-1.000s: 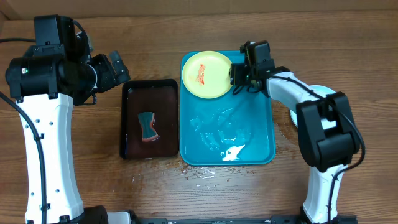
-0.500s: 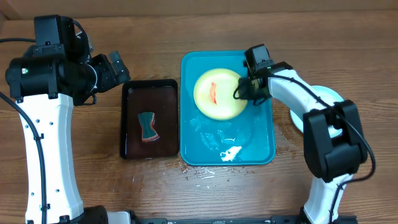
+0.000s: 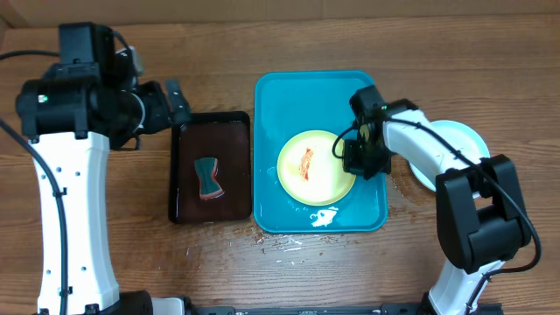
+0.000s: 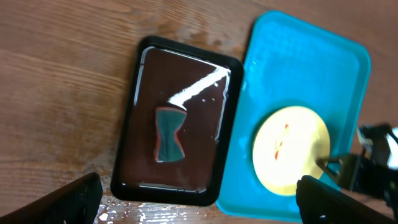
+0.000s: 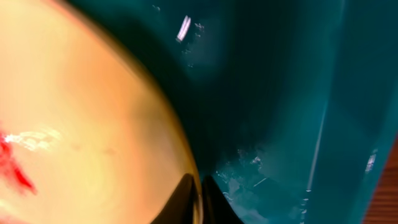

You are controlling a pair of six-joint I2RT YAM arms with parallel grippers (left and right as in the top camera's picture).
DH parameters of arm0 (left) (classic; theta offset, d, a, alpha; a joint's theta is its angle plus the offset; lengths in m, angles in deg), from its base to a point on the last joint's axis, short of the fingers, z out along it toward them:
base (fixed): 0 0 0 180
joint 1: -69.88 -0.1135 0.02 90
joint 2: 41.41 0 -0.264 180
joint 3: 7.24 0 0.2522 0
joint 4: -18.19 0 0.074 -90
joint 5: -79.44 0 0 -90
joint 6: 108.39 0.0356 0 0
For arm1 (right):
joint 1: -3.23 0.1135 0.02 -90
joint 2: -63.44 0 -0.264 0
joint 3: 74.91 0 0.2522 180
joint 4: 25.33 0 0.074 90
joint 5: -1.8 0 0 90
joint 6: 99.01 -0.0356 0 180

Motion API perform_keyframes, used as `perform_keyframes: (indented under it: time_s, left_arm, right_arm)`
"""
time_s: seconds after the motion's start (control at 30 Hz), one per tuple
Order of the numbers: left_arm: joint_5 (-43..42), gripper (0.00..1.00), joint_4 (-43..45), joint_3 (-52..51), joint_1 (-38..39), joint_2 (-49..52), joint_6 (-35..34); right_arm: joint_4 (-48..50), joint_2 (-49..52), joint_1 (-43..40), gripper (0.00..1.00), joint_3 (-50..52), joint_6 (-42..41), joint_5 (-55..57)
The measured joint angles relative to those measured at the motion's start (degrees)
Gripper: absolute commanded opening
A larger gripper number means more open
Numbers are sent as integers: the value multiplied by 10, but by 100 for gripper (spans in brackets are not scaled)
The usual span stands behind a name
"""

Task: Clean dirty plates on tray and stack at the side
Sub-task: 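Grasp the remaining yellow plate rim with the right gripper and drag it down, then grasp the sponge in the black tray with the left gripper and lift it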

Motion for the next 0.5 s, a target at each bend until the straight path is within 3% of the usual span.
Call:
perform_keyframes:
  time_s: [0.27, 0.5]
  left_arm:
    - [27, 88, -25, -3, 48, 5, 19]
    - [42, 73, 15, -92, 53, 69, 13]
  right_arm:
    - [13, -21, -4, 25, 16, -23, -9]
    - [-9, -166, -7, 25, 17, 10, 4]
